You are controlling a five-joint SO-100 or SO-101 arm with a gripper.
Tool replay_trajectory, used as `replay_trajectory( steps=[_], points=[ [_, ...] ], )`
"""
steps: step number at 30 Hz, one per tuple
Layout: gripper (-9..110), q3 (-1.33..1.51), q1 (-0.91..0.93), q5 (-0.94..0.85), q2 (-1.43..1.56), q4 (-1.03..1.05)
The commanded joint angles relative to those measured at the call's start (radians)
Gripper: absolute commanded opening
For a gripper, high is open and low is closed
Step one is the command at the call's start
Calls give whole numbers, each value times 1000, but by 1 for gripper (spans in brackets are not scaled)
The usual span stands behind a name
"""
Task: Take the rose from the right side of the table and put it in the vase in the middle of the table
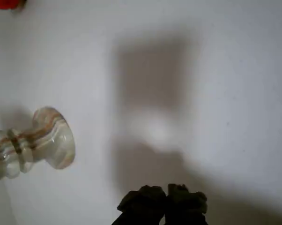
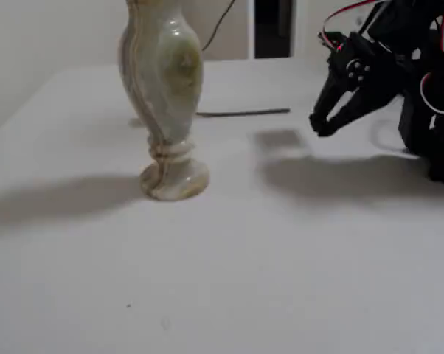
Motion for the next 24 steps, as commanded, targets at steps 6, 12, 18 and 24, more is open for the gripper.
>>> replay_trajectory(
  steps=[6, 12, 18, 24],
  points=[
    [0, -3, 11, 8, 14, -17],
    [0, -3, 11, 8, 14, -17],
    [0, -3, 11, 8, 14, -17],
    [0, -3, -71, -74, 15, -15]
  ],
)
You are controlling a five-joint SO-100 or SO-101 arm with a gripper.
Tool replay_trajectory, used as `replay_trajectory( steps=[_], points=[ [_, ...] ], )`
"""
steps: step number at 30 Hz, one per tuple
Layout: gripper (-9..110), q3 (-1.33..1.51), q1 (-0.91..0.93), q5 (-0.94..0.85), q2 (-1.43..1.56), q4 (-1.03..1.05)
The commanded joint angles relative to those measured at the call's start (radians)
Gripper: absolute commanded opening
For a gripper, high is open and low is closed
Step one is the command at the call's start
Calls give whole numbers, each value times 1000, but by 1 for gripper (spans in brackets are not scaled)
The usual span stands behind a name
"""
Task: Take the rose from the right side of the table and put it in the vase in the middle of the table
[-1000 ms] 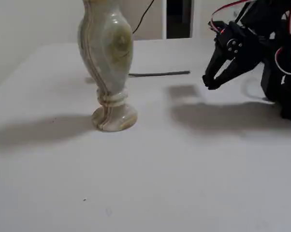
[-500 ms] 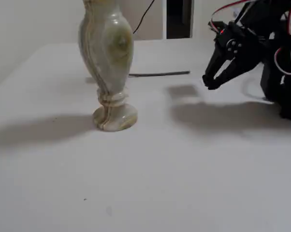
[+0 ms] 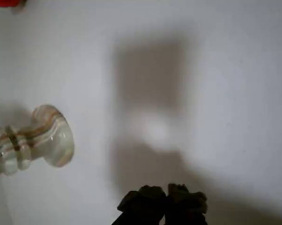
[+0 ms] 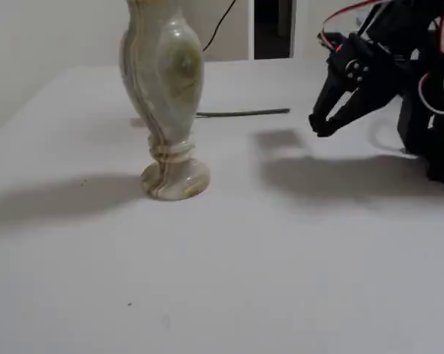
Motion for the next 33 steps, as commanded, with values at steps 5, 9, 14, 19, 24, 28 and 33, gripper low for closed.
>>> replay_trajectory(
  steps=[5, 9, 14, 19, 24, 28, 33],
  points=[
    [0, -3, -44, -46, 15, -14],
    [0, -2, -110, -106, 15, -14],
    [1, 18, -61, -8, 15, -212],
    [8, -84, 6, 46, -54, -425],
    [11, -425, 112, 256, -621, -643],
    [19, -807, 152, 437, -1074, -603],
    [21, -1241, 193, 643, -1505, -459]
  ],
)
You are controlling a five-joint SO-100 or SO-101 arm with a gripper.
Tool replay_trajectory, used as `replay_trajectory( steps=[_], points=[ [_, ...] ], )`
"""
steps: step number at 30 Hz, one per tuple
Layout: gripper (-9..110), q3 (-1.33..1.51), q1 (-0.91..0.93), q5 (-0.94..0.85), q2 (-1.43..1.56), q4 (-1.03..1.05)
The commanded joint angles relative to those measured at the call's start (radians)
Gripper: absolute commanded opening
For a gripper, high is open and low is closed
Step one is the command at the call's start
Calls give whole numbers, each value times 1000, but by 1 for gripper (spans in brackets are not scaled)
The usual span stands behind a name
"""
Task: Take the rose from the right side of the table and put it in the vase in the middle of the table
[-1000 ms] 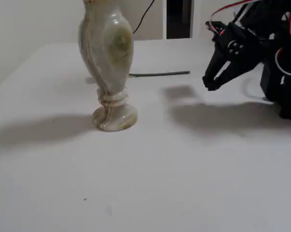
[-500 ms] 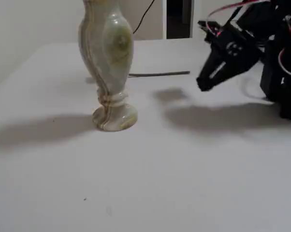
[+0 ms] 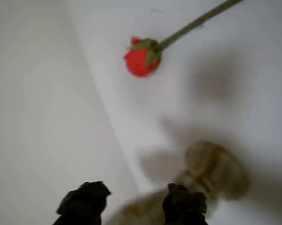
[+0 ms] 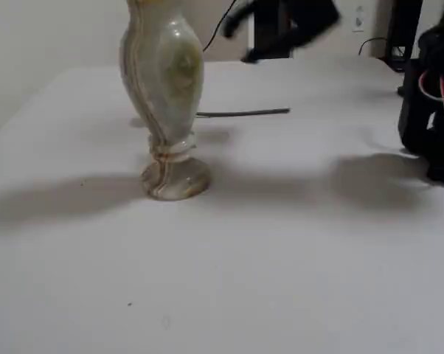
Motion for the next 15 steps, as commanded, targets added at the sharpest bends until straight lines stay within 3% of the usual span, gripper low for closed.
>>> replay_trajectory(
  steps=[1, 8, 15],
  points=[
    [21, -508, 43, 187, -448, 126],
    [28, -853, 75, 325, -808, 249],
    [30, -1430, 98, 400, -1233, 588]
  ],
)
